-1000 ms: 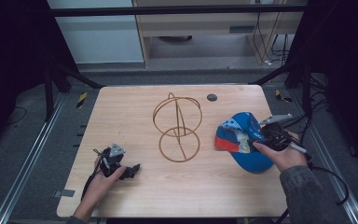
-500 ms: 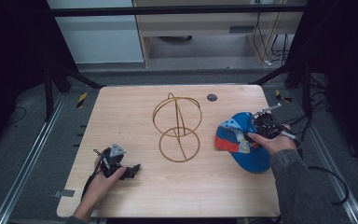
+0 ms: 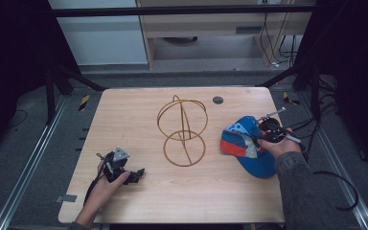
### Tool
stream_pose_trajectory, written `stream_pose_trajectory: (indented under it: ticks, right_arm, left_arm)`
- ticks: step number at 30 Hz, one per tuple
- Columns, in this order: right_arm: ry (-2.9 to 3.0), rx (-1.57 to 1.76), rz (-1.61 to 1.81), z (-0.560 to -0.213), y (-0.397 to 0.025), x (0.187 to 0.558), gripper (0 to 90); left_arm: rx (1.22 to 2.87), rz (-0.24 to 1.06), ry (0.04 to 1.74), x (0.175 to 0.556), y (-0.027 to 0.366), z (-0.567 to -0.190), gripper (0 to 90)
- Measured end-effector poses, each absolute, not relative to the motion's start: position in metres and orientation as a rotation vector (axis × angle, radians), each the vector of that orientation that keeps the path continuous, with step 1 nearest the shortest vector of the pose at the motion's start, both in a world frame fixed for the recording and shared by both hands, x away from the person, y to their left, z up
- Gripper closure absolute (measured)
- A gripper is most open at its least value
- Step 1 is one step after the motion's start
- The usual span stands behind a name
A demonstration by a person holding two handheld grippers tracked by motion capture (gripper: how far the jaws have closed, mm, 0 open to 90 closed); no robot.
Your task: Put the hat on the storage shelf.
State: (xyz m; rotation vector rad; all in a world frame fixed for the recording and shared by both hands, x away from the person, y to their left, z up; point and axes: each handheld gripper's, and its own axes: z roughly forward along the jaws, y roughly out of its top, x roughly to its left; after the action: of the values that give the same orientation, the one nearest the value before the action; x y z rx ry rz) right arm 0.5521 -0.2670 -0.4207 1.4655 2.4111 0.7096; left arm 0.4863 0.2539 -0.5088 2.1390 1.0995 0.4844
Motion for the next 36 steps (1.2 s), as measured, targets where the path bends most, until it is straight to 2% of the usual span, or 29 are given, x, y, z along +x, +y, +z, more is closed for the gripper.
stream_pose_trajectory:
  ticks: [11, 22, 36]
  right_arm:
    - [2.424, 1.384, 0.757, -0.380, -0.266, 0.542, 89.4]
    - [2.387, 1.286, 0.839, -0.323, -0.259, 0.534, 89.5]
    - [2.362, 1.204, 0.864, -0.278, -0.250, 0.531, 89.6]
  left_arm:
    - [2.138, 0.486, 1.101, 0.486, 0.254, -0.509, 0.0]
    - [2.131, 0.486, 1.105, 0.486, 0.253, -0.509, 0.0]
    - [2.131, 0.485, 1.105, 0.485, 0.253, -0.509, 0.0]
